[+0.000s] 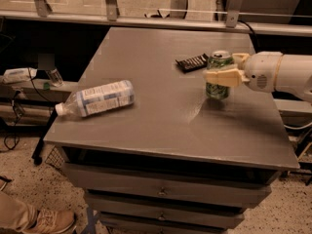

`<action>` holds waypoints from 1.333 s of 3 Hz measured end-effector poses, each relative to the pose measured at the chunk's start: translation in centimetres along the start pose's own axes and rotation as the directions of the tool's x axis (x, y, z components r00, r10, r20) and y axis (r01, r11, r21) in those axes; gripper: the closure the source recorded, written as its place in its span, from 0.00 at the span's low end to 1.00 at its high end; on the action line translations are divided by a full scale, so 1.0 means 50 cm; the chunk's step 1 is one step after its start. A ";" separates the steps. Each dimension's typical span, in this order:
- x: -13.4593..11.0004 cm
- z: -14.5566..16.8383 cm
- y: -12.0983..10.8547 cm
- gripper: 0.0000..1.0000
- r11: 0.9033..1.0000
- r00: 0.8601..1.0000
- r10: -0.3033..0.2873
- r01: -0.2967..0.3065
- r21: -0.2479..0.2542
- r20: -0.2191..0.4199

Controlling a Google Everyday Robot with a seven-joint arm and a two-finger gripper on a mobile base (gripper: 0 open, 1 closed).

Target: Place green can upright

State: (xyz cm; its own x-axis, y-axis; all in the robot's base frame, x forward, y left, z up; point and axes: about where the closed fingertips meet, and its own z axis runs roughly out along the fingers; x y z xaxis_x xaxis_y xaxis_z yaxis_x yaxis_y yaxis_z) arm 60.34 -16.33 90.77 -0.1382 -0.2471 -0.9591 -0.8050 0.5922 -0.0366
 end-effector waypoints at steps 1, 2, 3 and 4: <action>0.002 0.002 0.000 1.00 1.000 1.000 0.000 0.000 -0.013 0.019; 0.003 -0.003 -0.005 1.00 1.000 0.998 -0.010 0.012 -0.025 0.068; 0.007 -0.005 -0.013 1.00 0.999 0.991 -0.029 0.033 -0.028 0.128; 0.017 -0.006 -0.019 1.00 0.999 0.985 -0.051 0.054 -0.010 0.165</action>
Offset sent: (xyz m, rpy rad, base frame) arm 0.0017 -0.0158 0.0001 0.1099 -0.1014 0.0457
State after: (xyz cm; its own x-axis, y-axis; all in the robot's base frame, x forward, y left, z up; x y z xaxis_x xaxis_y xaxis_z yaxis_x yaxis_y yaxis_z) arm 60.83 -17.35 90.06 0.0000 -0.1475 -0.9891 -0.8170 0.5703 -0.0851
